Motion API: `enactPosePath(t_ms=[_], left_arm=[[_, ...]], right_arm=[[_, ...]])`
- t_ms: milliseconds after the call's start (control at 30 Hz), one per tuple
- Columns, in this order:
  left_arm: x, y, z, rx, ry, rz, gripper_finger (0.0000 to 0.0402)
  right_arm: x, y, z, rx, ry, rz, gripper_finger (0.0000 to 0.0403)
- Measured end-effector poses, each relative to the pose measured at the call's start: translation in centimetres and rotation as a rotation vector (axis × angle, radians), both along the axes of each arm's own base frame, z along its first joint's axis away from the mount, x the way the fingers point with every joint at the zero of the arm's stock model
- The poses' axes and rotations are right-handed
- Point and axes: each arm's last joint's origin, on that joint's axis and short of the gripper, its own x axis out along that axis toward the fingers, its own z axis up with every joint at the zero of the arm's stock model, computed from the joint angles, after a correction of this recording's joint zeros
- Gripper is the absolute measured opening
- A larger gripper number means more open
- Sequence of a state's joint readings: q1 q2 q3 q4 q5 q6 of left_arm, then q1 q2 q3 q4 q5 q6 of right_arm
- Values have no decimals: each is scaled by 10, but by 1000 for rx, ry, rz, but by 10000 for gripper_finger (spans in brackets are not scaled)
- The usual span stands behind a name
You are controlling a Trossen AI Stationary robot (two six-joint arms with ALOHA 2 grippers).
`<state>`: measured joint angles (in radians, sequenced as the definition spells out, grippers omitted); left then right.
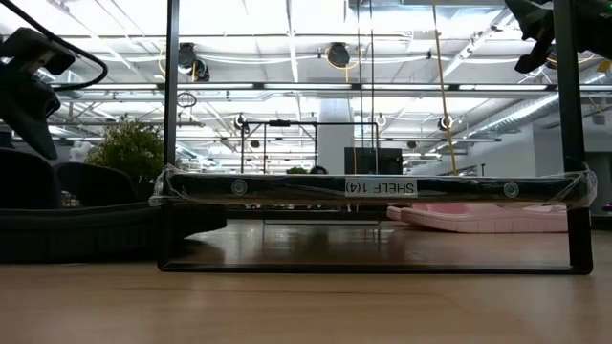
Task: Pick and place slides into the shelf
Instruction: Put the top black slide on the shelf
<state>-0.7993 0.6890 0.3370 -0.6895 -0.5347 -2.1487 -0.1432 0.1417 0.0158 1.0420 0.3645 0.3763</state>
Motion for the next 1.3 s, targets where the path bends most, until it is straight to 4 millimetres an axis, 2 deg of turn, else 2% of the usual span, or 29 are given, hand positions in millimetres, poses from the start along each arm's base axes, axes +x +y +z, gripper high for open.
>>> enactPosePath(t_ms=[933, 1300], left_arm=[[18, -17, -14, -7, 45, -5, 132], [20, -18, -17, -23, -5, -1, 132]], right_arm=[[2, 0, -2, 6, 23, 3, 54], [2, 0, -2, 8, 22, 6, 54]])
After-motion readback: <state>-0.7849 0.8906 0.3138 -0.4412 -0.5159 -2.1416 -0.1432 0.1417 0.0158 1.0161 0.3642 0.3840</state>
